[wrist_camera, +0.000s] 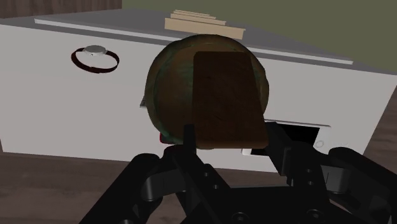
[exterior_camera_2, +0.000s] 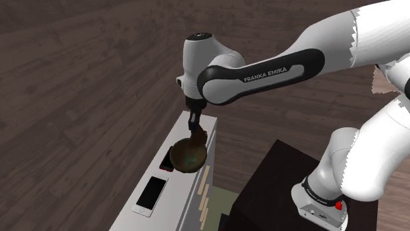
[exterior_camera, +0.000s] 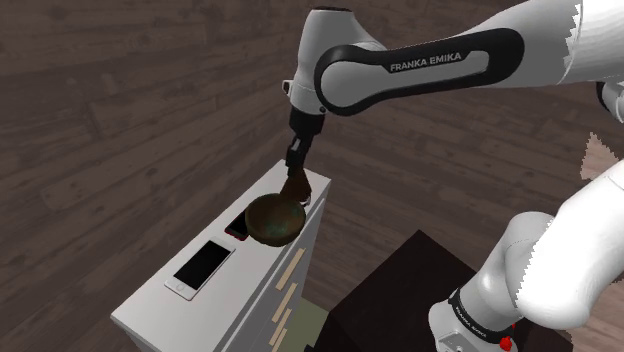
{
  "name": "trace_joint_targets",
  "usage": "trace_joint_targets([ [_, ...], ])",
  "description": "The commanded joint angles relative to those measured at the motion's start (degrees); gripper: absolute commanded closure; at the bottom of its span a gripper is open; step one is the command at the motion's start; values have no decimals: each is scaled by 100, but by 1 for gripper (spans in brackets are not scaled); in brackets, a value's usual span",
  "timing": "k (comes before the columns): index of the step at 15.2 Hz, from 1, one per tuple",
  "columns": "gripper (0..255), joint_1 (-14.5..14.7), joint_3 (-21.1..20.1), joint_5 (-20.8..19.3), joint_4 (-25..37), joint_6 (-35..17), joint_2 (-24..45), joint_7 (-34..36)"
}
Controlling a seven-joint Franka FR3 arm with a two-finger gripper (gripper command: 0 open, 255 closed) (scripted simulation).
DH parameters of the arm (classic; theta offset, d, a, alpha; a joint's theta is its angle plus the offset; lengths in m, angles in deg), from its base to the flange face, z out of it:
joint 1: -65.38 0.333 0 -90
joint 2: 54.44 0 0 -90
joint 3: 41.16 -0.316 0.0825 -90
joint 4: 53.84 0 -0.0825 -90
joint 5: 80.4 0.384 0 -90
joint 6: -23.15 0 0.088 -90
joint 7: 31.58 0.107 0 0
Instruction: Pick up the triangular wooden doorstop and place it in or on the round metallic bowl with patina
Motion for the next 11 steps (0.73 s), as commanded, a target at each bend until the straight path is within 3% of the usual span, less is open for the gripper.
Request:
trace_joint_targets([
  [1, 255, 10, -14, 0, -121, -153, 28, 23],
  [11, 255, 17, -26, -16, -618, -915, 295, 20],
])
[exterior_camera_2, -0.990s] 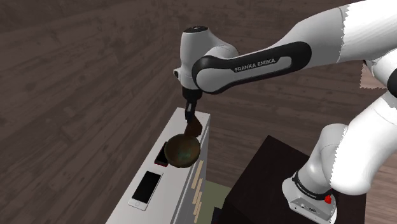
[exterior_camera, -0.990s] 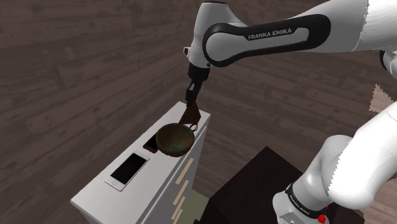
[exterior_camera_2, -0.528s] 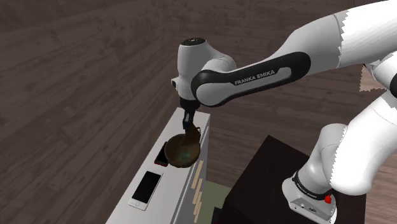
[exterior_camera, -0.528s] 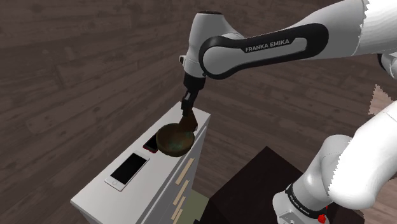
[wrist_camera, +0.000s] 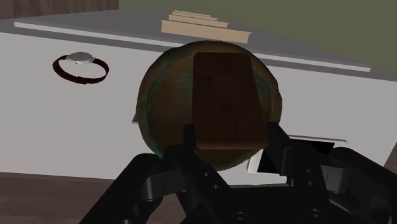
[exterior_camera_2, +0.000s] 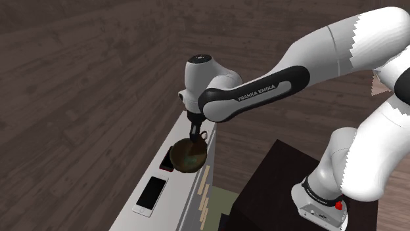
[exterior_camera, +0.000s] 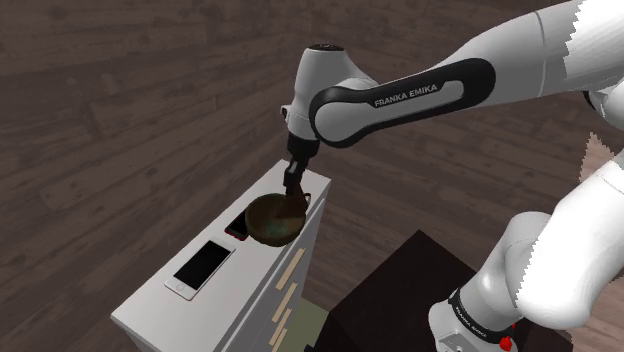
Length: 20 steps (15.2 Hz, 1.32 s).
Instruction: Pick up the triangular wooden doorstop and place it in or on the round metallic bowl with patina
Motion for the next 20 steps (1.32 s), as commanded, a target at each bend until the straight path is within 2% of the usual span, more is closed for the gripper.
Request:
trace_joint_targets([
  [1, 255, 0, -1, -6, -70, -147, 72, -1],
  [8, 255, 5, -8, -29, -328, -656, 324, 6],
  [15, 255, 4, -8, -29, -327, -656, 326, 6],
  [16, 0, 4, -8, -29, -326, -656, 326, 6],
  [20, 0, 4, -8, -29, -326, -656, 326, 6],
])
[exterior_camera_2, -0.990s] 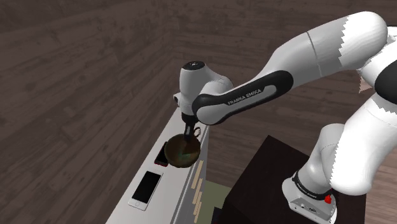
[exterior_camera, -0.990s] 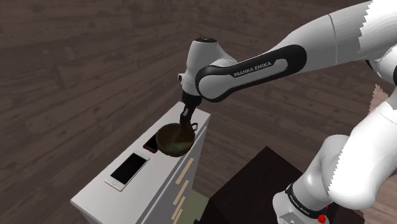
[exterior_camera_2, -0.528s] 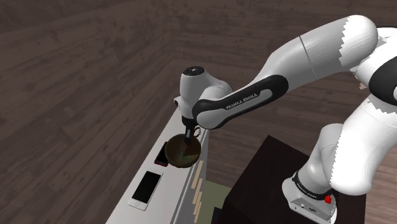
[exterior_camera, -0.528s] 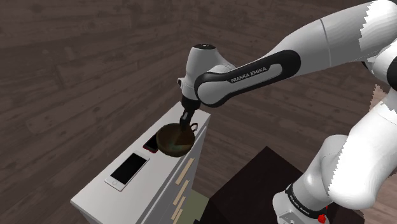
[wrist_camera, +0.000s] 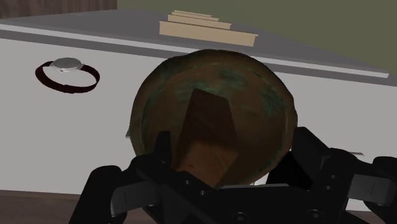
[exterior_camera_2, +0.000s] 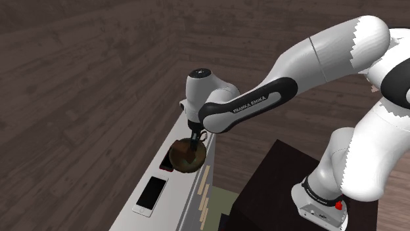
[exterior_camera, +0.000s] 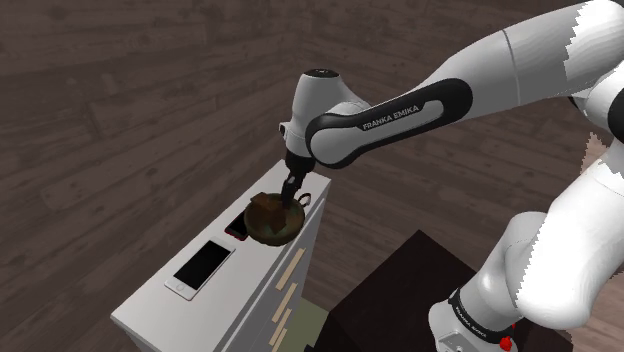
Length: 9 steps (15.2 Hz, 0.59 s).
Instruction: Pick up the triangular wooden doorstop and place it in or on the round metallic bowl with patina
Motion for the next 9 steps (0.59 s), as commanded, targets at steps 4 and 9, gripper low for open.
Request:
trace_joint_targets([
  [4, 0, -12, 14, 33, 239, 562, -324, -26],
  [9, 0, -15, 19, 39, 314, 711, -398, -31],
])
